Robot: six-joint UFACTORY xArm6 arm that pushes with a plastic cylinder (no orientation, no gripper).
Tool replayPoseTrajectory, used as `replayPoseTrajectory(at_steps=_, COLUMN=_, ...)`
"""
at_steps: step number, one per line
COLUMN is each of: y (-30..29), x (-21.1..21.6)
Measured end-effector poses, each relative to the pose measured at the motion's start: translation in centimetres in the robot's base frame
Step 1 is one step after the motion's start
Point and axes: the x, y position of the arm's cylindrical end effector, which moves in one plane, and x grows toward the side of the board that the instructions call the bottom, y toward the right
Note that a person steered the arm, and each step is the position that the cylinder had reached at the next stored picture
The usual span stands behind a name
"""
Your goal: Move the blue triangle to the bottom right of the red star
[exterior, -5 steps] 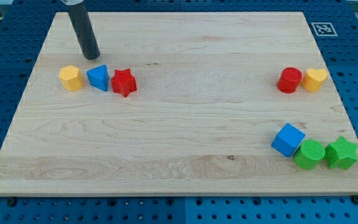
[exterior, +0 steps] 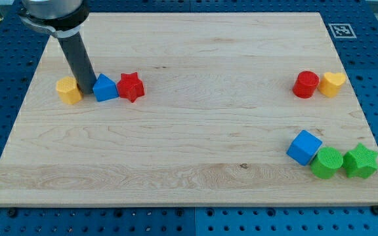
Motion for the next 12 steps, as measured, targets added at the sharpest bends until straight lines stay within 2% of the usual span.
replayPoseTrajectory(at_steps=2, y=0.3, x=0.0)
replayPoseTrajectory(at_steps=4, y=5.5, x=0.0)
replayPoseTrajectory(at_steps=6, y=8.9, x=3.0)
replayPoseTrajectory(at_steps=8, y=9.3, x=8.0)
replayPoseTrajectory(at_steps=9, y=9.3, x=9.2)
replayPoseTrajectory(at_steps=12, y=11.1, x=9.4)
